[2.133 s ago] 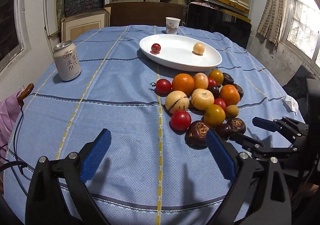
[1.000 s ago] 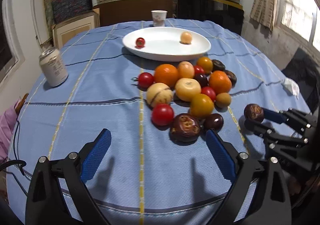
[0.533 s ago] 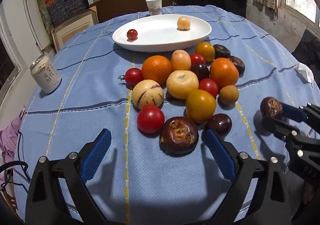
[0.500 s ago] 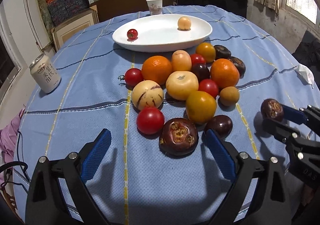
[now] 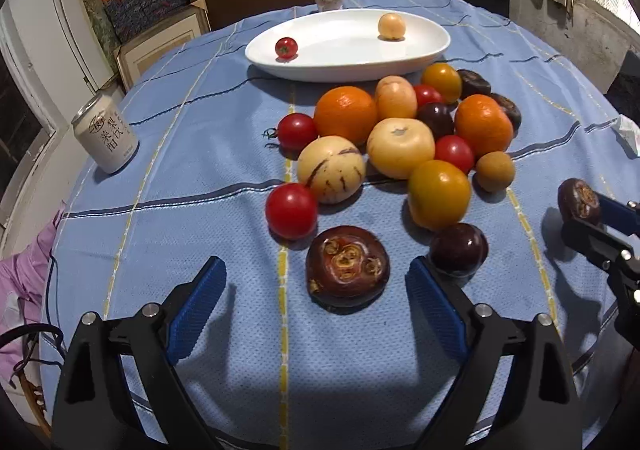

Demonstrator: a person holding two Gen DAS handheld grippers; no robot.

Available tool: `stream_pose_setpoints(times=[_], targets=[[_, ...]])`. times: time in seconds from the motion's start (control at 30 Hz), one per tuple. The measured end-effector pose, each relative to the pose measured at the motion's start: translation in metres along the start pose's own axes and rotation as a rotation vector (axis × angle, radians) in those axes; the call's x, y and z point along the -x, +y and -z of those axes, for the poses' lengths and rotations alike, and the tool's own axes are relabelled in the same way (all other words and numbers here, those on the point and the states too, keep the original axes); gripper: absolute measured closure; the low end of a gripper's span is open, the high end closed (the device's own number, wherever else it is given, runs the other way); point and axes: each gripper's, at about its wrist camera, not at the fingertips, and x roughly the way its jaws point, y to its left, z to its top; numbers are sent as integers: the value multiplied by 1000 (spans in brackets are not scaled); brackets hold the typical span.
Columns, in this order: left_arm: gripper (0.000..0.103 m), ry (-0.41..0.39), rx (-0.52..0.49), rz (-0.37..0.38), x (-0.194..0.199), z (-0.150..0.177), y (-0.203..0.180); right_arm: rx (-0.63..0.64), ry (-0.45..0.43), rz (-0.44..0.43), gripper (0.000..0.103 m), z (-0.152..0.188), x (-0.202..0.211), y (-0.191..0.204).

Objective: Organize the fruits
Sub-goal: 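Grasp a dark mangosteen with the right tool while the left tool grasps another mangosteen, then carry both mangosteens to the white plate and release them from both tools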

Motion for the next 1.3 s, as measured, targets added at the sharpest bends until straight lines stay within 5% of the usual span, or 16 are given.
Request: stream_pose_setpoints(times=[0.07,0.17,0.33,0.43,0.6,0.93,1.2,1.3], targets=[[36,30,36,47,-5,1,6,-1,1,2,61,0,0,0],[37,42,81,106,-7,4,17,2,0,2,61,0,0,1],[37,34,61,94,-5,6,13,0,2,-1,61,-1,-1,0],[23,30,19,63,-4,5,4,1,2,-1,61,0,-1,0],[25,16,-3,46,-4,2,-1,-2,5,0,61,0,-1,-1],[61,-9,5,68,1,6,2,-10,8,4,61,-2,-2,-2],[60,-5,37,110,4,12,12,-9,8,9,61,-1,-2,-2],[37,27,64,118,-3,10,17,-7,8,16,61,-1,-2,-2]])
